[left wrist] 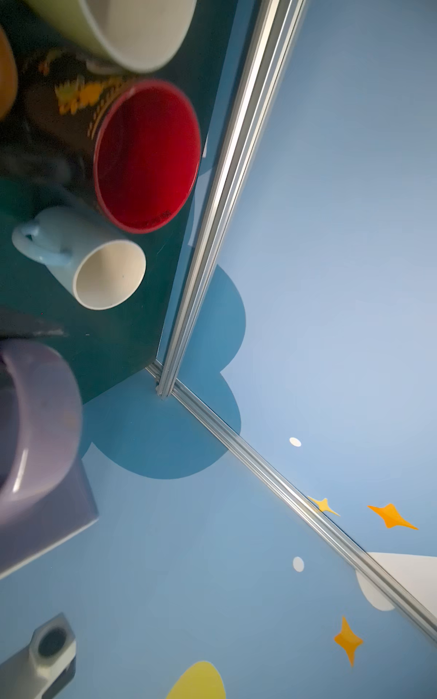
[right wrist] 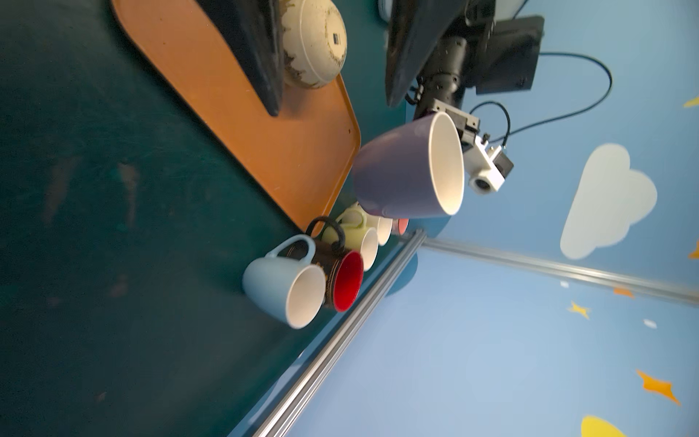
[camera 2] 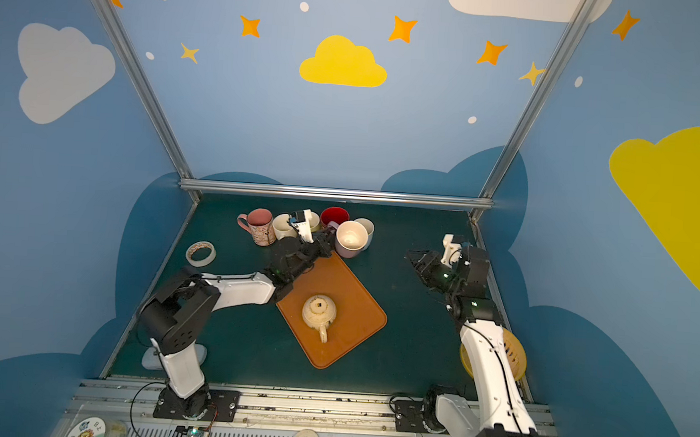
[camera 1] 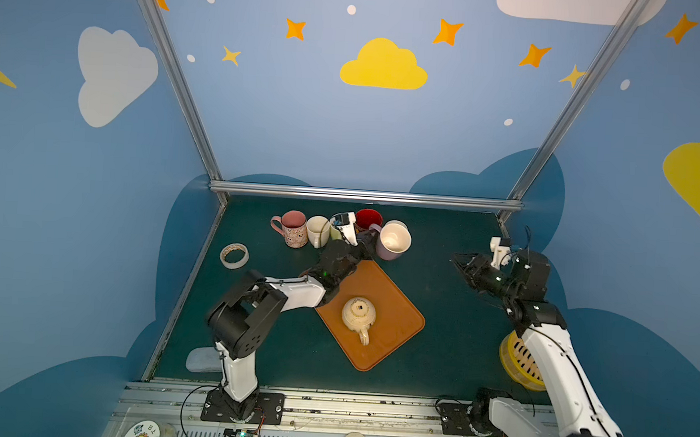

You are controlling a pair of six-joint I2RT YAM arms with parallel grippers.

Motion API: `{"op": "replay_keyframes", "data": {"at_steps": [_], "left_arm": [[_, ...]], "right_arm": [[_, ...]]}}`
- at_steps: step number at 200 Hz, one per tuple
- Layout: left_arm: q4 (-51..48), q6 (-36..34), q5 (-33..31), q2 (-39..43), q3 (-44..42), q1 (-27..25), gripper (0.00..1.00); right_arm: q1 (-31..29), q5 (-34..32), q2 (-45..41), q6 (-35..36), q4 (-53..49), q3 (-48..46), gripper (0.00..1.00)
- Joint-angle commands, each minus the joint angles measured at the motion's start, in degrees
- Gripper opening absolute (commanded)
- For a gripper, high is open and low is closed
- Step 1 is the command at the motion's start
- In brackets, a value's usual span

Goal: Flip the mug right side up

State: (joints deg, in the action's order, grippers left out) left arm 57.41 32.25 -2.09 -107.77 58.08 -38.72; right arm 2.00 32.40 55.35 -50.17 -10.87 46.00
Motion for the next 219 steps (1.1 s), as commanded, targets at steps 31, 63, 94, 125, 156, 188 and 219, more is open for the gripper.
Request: {"op": "replay_keyframes", "data": {"at_steps": [31, 63, 94, 125, 156, 188, 219], "left_arm": [[7.65, -1.07, -13.95, -15.76, 16.83, -7.04, 0.04], [6.60, 0.34, -16.04, -24.38, 27.43, -9.14, 0.04], [3.40, 3.07, -19.00, -31.58, 36.44, -10.40, 0.04], [-3.54, 3.86, -23.71, -36.39, 43.86, -12.01, 0.04], [-12.65, 3.65, -27.99, -38.75, 50.10, -13.47, 0.04], [-17.61, 6.48, -31.17, -41.96, 54.82, -13.98, 0.04], [-17.96, 8.41, -32.48, -46.56, 59.58, -13.92, 0.04]], "right_arm": [[6.42, -6.49, -2.66, -3.70, -3.53, -3.23, 0.37], [9.31, -7.16, -1.31, -4.27, -3.81, -1.99, 0.34], [11.27, -4.47, 0.52, -6.22, -1.58, -1.53, 0.33], [12.03, -3.82, 1.23, -6.33, -1.09, -1.53, 0.33], [12.15, -3.62, 1.67, -6.42, -0.55, -1.85, 0.33], [12.15, -3.14, 1.95, -7.12, 0.44, -2.03, 0.32], [12.15, -2.10, 2.26, -7.57, 1.28, -2.05, 0.32]]}}
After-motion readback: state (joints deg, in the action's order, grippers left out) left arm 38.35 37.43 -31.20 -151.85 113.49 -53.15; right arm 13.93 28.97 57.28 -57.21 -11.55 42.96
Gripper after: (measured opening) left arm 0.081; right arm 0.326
